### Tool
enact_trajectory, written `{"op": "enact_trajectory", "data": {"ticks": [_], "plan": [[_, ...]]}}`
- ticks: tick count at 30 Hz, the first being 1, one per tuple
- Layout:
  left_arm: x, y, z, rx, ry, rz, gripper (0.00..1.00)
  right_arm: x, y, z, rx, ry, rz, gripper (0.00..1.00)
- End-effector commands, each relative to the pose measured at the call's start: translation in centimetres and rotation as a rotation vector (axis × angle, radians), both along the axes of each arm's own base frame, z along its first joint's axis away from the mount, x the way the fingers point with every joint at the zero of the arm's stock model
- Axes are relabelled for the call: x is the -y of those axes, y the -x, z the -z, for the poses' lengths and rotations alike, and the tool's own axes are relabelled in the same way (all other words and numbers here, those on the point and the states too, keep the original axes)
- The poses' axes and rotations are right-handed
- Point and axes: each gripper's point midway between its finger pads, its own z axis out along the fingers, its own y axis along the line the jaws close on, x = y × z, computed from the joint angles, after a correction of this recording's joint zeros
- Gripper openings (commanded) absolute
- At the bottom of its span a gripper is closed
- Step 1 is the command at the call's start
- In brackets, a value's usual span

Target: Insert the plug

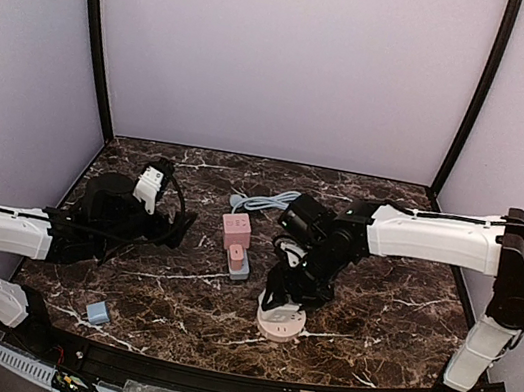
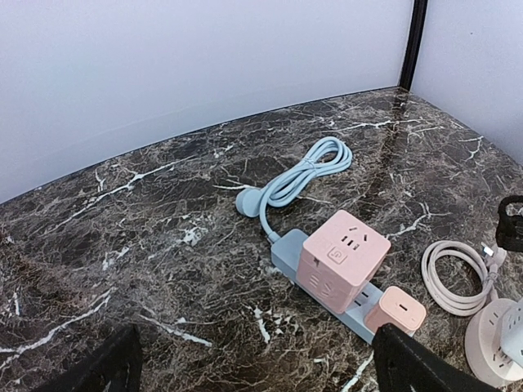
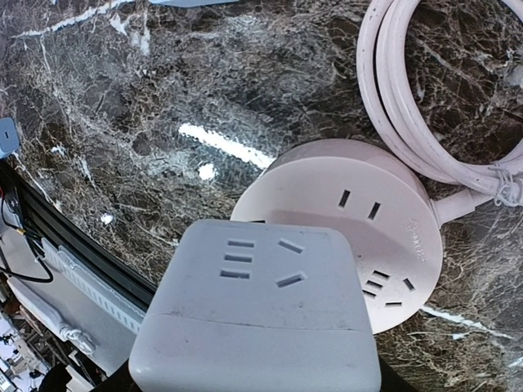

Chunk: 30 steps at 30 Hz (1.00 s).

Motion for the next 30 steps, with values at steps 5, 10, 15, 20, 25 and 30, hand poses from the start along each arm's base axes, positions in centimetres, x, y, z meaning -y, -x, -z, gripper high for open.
{"op": "enact_trajectory", "data": {"ticks": [5,10,15,20,25,30], "plan": [[-0.2,0.2,0.3,-0.002,0.001,0.006,0.99,0.0,-0.2,0.6,0.029,0.078,-0.014,0.00],[-0.2,0.2,0.4,-0.002,0.001,0.005,0.99,-0.4,0.1,1.0,0.018,0.103,-0.036,0.00],[-0.3,0.2,0.3,-0.001,0.000,0.005,0.99,-0.2,-0.2,1.1,0.027,0.136,-0.025,0.00],[-0.3,0.3,0.4,-0.002,0.001,0.005,0.99,-0.2,-0.2,1.3,0.021,0.151,-0.013,0.00],[-0.4,0.4,0.3,-0.002,0.000,0.005,0.99,0.0,-0.2,1.6,0.008,0.186,-0.002,0.00],[-0.5,0.4,0.4,0.000,-0.003,0.001,0.99,-0.2,-0.1,1.9,0.003,0.226,0.003,0.00]]}}
